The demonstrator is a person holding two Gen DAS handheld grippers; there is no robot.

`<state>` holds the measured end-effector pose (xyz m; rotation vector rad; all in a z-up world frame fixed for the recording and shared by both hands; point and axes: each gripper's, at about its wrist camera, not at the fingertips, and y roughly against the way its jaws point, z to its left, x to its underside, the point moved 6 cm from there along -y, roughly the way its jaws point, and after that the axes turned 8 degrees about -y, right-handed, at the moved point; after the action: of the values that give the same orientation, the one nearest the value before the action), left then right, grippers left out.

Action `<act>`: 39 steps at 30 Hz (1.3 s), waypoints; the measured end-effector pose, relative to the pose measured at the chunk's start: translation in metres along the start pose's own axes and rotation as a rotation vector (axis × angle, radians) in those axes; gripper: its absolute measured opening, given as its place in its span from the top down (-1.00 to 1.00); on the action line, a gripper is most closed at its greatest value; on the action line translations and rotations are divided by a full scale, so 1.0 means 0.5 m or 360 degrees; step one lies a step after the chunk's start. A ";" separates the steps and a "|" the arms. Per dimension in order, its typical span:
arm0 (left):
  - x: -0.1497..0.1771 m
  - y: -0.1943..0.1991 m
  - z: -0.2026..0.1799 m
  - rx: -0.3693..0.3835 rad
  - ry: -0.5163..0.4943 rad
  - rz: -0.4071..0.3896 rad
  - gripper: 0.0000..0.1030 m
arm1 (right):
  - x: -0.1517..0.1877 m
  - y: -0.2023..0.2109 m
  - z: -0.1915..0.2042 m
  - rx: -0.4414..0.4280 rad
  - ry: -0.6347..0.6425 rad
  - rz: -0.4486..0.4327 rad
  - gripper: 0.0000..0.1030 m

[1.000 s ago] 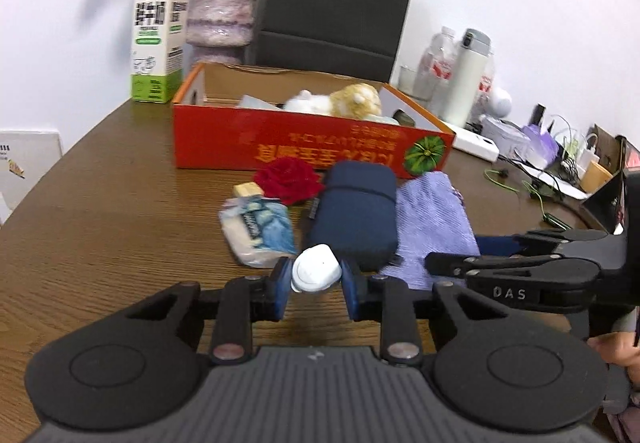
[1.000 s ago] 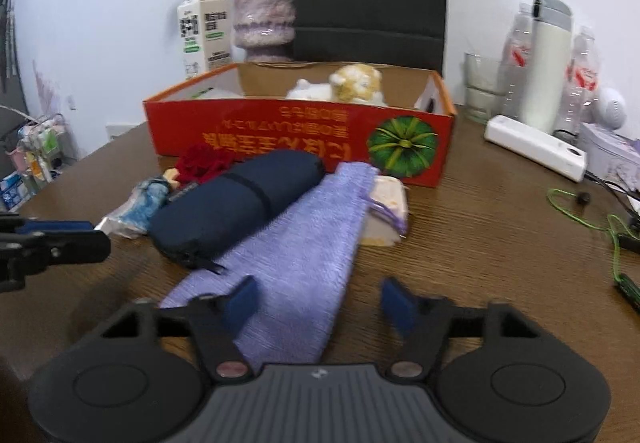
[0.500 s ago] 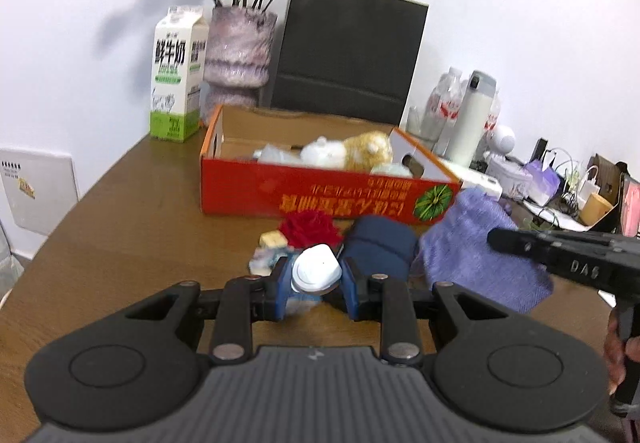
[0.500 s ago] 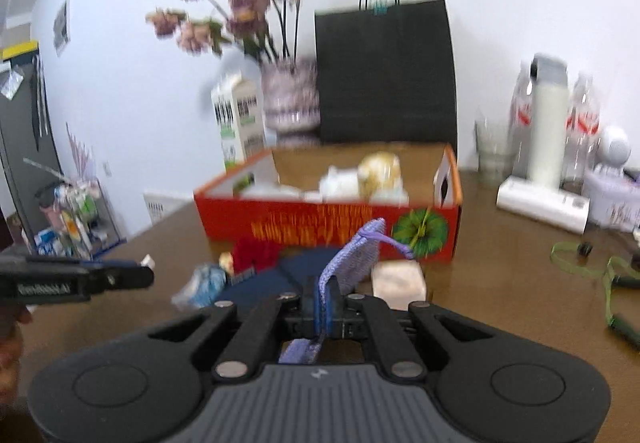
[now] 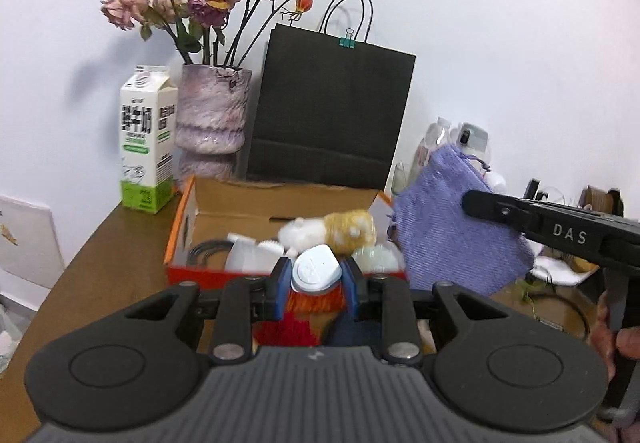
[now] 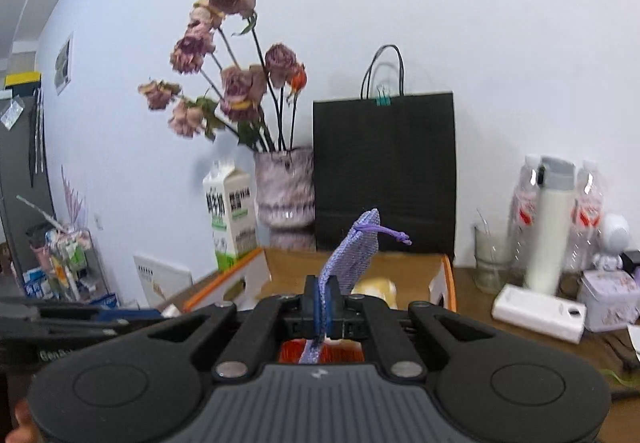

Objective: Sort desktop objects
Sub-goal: 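Carry the pouch and cap into the box and open both tools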

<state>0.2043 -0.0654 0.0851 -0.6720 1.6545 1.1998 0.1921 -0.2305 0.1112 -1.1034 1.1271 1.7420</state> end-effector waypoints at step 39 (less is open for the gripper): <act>-0.011 -0.392 0.166 -0.0159 0.0047 0.0304 0.12 | 0.089 -0.460 -0.055 0.0070 -0.0132 0.0351 0.37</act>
<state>0.4016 -0.0612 0.0057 -0.6062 1.7222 1.4225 0.3939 -0.1786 0.0010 -0.8991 1.2685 1.9034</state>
